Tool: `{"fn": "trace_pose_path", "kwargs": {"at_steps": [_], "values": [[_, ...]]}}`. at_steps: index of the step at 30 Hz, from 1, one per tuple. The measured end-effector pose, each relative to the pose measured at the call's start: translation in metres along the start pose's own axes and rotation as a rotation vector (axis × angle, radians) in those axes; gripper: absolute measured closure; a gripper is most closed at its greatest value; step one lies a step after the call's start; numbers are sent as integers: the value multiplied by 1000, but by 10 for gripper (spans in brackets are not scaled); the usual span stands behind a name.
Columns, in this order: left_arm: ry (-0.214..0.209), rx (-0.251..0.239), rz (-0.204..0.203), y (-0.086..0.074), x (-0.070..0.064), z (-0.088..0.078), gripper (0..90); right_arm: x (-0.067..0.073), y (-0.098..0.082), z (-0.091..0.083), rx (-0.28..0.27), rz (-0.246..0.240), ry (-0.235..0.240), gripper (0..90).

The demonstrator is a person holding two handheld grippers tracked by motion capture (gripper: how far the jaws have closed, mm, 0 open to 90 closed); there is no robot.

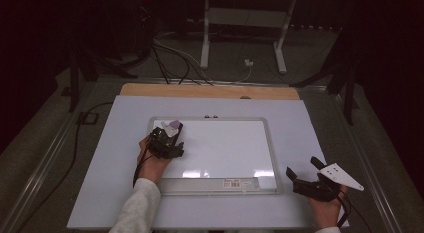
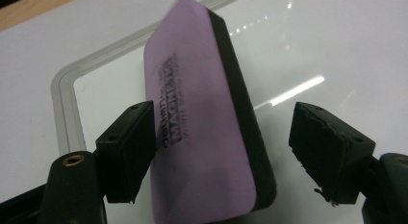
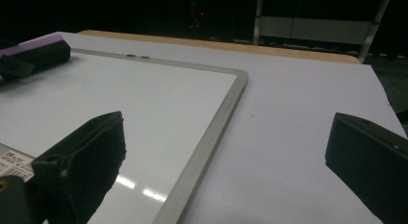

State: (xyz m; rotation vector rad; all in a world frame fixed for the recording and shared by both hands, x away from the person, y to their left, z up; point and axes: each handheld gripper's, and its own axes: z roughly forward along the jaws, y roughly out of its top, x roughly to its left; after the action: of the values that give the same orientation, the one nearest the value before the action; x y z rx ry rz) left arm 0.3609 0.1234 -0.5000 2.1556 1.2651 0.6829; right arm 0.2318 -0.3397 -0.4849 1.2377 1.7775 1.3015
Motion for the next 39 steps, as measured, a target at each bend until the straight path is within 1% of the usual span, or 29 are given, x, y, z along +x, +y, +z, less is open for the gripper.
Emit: {"fn": "trace_pose_path", "kwargs": {"at_steps": [2,3,5,6,7,8,10,11,13,14,17,20,31,39], "values": [[-3,14,-3,-2,1,2,285,0,0,0,0,0,0,9],[5,14,-4,-3,1,2,292,0,0,0,0,0,0,9],[18,7,-6,-4,1,1,344,0,0,0,0,0,0,9],[25,1,-9,-4,2,-1,394,0,0,0,0,1,0,9],[24,-5,-17,-3,3,-2,449,0,0,0,0,0,0,9],[22,-13,-24,-3,3,-3,485,0,0,0,0,1,0,9],[38,-25,-32,-3,5,-4,596,0,0,0,0,0,1,9],[37,-23,-42,-3,6,-5,626,0,0,0,0,0,1,9],[52,-25,-51,-2,7,-5,638,0,0,0,0,1,1,9],[56,-32,-62,-2,7,-6,640,0,0,0,0,1,1,9],[69,-48,-76,-2,9,-8,642,0,0,0,0,2,1,9],[82,-55,-94,-1,12,-10,642,-1,0,0,0,2,1,9],[120,-52,-172,-5,28,-13,642,0,0,1,1,-1,2,9],[147,-45,-211,-7,36,-14,642,0,0,1,2,2,3,9]]}}
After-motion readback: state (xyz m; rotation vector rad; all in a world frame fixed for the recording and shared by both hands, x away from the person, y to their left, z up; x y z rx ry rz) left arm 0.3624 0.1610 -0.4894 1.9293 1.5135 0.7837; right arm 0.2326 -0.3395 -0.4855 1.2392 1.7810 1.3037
